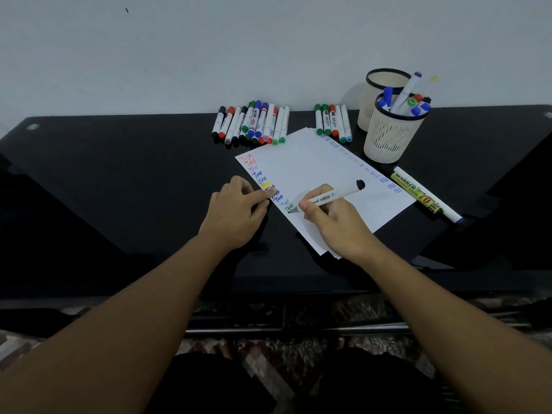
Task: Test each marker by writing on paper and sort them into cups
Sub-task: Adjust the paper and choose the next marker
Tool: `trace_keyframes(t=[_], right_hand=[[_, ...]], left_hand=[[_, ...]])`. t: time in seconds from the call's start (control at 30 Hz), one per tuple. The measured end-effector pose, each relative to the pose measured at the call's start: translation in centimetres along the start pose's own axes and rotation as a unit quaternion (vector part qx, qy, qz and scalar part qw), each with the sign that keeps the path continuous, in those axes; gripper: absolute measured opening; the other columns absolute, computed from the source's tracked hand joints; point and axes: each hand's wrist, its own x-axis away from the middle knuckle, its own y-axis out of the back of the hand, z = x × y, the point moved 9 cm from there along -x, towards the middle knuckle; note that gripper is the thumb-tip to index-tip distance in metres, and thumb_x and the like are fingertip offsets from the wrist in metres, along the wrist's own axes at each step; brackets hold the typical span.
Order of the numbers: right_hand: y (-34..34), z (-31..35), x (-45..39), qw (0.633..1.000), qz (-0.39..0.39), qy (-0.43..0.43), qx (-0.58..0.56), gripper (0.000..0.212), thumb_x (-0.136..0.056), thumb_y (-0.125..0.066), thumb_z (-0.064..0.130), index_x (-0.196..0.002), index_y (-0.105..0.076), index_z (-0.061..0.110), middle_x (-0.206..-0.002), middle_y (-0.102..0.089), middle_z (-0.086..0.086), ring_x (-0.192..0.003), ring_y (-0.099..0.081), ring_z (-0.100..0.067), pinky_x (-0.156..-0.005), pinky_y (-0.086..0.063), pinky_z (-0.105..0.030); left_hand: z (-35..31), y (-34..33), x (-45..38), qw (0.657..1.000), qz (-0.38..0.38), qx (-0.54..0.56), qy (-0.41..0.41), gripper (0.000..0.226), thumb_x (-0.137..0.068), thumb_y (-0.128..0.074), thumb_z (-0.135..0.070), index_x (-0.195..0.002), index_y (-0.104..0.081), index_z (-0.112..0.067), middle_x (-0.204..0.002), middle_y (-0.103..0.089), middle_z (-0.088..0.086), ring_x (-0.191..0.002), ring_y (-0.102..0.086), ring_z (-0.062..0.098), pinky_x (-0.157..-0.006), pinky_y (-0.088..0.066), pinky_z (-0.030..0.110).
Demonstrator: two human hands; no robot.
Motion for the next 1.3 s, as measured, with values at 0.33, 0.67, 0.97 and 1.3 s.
trace_keyframes(t=[0.33, 0.67, 0.97, 1.3], right_hand=[[-0.03, 0.06, 0.04, 1.0, 0.004, 0.003, 0.026, 0.009, -0.105, -0.055, 0.039, -0.102, -0.061, 0.033, -0.089, -0.069, 0.008, -0.094, -0.066, -0.011, -0.091, -0.054, -0.04], [0.37, -0.18, -0.08, 0.999, -0.018, 0.003, 0.037, 0.008, -0.105, -0.055, 0.037, -0.1, -0.06, 0.034, -0.092, -0.069, 0.006, -0.094, -0.065, -0.012, -0.091, -0.053, -0.042], [0.29, -0.34, 0.03, 1.0, -0.013, -0.007, 0.002, 0.008, -0.104, -0.057, 0.039, -0.1, -0.062, 0.036, -0.091, -0.07, 0.009, -0.097, -0.066, -0.012, -0.096, -0.053, -0.045], [0.46, 0.2, 0.14, 0.999, -0.017, 0.009, 0.036, 0.008, -0.105, -0.056, 0.035, -0.102, -0.06, 0.03, -0.092, -0.068, 0.008, -0.091, -0.064, -0.008, -0.085, -0.051, -0.031]], left_hand=[[-0.07, 0.08, 0.0, 1.0, -0.007, 0.006, -0.002, 0.034, -0.103, -0.049, -0.04, -0.135, -0.06, -0.046, -0.108, -0.044, -0.006, -0.095, -0.044, 0.012, -0.085, -0.032, 0.034], [-0.08, 0.1, 0.02, 1.0, 0.0, 0.006, 0.002, 0.035, -0.104, -0.048, -0.04, -0.136, -0.059, -0.047, -0.11, -0.044, -0.005, -0.098, -0.046, 0.014, -0.088, -0.034, 0.035], [-0.03, 0.07, 0.0, 1.0, -0.001, 0.006, 0.002, 0.035, -0.103, -0.048, -0.041, -0.136, -0.06, -0.046, -0.109, -0.045, -0.005, -0.096, -0.046, 0.014, -0.089, -0.038, 0.037], [0.04, -0.01, -0.01, 1.0, -0.001, 0.002, 0.002, 0.035, -0.103, -0.048, -0.041, -0.136, -0.059, -0.047, -0.11, -0.044, -0.005, -0.097, -0.045, 0.014, -0.088, -0.037, 0.037]])
